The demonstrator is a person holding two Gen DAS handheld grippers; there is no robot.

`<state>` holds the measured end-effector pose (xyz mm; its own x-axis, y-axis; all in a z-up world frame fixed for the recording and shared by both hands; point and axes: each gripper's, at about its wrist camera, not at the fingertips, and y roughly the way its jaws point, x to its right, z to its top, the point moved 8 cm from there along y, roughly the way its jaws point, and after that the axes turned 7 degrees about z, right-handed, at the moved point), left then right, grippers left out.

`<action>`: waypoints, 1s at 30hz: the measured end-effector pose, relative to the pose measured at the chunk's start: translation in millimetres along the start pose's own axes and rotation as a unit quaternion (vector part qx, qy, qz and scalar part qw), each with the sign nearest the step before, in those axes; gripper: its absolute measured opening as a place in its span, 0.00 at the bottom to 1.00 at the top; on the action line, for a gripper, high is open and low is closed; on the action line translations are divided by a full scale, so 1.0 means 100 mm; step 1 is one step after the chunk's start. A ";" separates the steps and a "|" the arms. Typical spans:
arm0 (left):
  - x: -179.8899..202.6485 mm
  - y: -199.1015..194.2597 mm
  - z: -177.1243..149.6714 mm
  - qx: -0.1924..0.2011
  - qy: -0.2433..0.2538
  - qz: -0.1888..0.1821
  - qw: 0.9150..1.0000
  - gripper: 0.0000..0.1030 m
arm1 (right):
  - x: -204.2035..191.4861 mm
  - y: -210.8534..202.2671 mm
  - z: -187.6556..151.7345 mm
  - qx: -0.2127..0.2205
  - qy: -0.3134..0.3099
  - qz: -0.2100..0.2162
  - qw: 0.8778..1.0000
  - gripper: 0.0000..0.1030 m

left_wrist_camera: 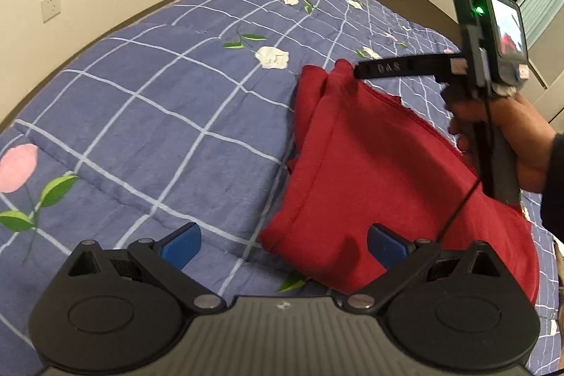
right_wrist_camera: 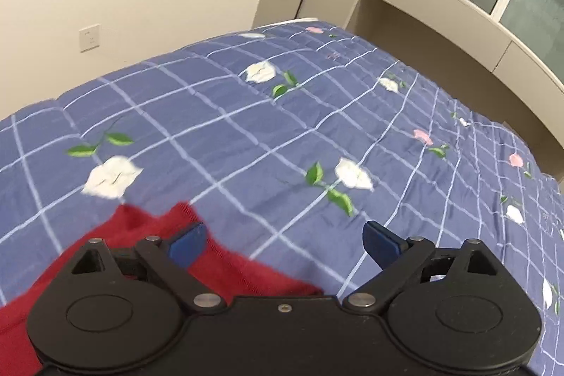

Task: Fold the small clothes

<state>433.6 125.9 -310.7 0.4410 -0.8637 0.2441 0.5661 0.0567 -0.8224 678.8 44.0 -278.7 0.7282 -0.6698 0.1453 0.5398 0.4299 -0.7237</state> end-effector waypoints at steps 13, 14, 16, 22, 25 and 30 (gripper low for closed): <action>0.01 0.03 -0.03 -0.012 -0.007 0.014 1.000 0.99 | 0.37 -1.57 -1.31 0.040 0.076 -0.092 0.992 0.99; 0.01 0.03 -0.03 -0.013 -0.005 0.016 1.000 0.99 | 0.35 -1.64 -1.45 0.033 0.083 -0.103 0.991 0.99; 0.02 0.03 -0.05 -0.013 -0.001 0.021 1.000 0.99 | 0.26 -1.73 -1.72 0.018 0.089 -0.105 0.990 0.99; 0.05 0.06 -0.06 -0.019 -0.004 0.025 0.999 0.99 | 0.05 -1.71 -2.09 -0.001 0.050 -0.127 0.991 0.99; 0.06 0.06 -0.06 -0.021 -0.004 0.027 0.999 0.99 | 0.03 -1.77 -2.02 0.014 0.036 -0.142 0.989 0.99; 0.12 0.06 -0.05 -0.027 -0.004 0.024 0.999 0.99 | -0.01 -1.84 -1.91 0.030 0.029 -0.143 0.989 0.99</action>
<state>438.6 113.6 -314.9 0.4717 -0.8571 0.2072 0.5059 0.0706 -0.8597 498.2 -150.1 -274.8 0.5179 -0.8022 0.2971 0.7450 0.2522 -0.6175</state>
